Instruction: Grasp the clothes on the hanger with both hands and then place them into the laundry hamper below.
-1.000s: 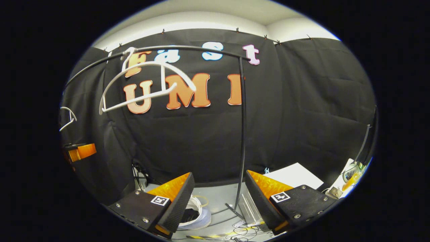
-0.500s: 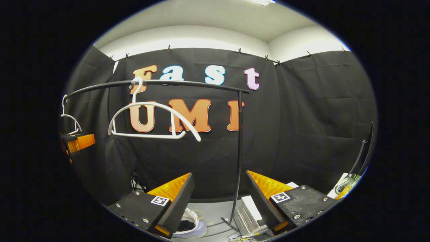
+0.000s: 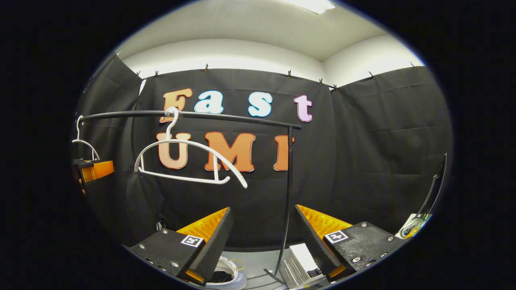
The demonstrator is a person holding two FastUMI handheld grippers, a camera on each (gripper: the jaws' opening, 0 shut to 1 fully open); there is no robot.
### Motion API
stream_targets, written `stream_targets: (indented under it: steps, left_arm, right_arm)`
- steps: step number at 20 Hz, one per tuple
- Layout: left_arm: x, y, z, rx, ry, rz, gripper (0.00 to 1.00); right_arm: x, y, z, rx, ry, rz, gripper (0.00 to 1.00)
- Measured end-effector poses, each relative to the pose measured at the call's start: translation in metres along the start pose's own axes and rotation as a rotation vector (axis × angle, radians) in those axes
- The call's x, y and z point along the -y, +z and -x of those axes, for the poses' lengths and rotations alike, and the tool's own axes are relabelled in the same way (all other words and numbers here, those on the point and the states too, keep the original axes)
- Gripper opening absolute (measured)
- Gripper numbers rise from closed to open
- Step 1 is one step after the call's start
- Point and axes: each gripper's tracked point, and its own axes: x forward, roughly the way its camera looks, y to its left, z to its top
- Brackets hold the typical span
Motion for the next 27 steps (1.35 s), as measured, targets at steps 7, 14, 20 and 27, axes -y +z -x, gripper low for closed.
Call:
stream_targets:
  steps: [7, 14, 20, 27]
  left_arm:
    - [-0.007, 0.004, 0.013, 0.007, 0.005, -0.004, 0.94]
    - [-0.019, 0.007, 0.022, 0.015, 0.026, -0.012, 1.00]
    - [-0.027, 0.005, 0.026, 0.016, 0.038, -0.009, 0.97]
    - [-0.033, 0.009, 0.030, 0.026, 0.049, -0.014, 1.00]
  right_arm:
    - [-0.002, 0.002, 0.007, 0.004, 0.003, -0.020, 0.94]
    - [-0.001, 0.010, 0.010, 0.019, -0.004, -0.035, 1.00]
    - [-0.003, 0.014, 0.015, 0.024, -0.007, -0.024, 1.00]
    - [-0.005, 0.014, 0.014, 0.025, -0.015, -0.023, 1.00]
